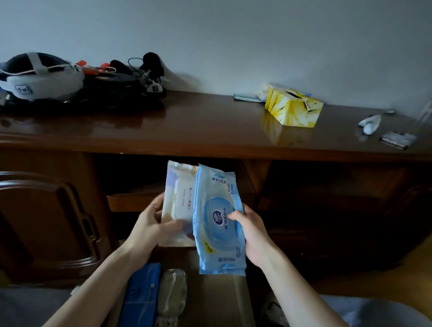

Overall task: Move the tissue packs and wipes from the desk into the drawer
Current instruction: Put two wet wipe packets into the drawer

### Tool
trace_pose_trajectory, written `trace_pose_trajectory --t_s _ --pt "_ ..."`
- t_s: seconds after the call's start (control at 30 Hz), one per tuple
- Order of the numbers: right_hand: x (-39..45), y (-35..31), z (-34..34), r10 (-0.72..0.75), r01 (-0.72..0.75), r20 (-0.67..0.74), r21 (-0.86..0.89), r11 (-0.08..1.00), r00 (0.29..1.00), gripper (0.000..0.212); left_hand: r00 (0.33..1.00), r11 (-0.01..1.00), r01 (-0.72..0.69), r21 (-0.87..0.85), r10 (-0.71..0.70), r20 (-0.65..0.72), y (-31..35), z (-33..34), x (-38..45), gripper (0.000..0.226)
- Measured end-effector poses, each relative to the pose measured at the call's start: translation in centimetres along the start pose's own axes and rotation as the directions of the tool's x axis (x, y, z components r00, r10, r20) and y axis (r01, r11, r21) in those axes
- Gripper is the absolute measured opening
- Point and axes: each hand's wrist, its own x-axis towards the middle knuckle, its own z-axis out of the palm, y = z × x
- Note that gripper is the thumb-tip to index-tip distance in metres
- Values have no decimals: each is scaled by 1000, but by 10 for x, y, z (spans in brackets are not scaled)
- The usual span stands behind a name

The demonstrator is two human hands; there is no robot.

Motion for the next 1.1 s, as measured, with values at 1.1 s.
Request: trace_pose_trajectory --t_s 1.1 --pt "40 264 -44 -15 -169 -171 -979 112 985 75 507 787 610 -87 -473 -721 -204 -62 -32 23"
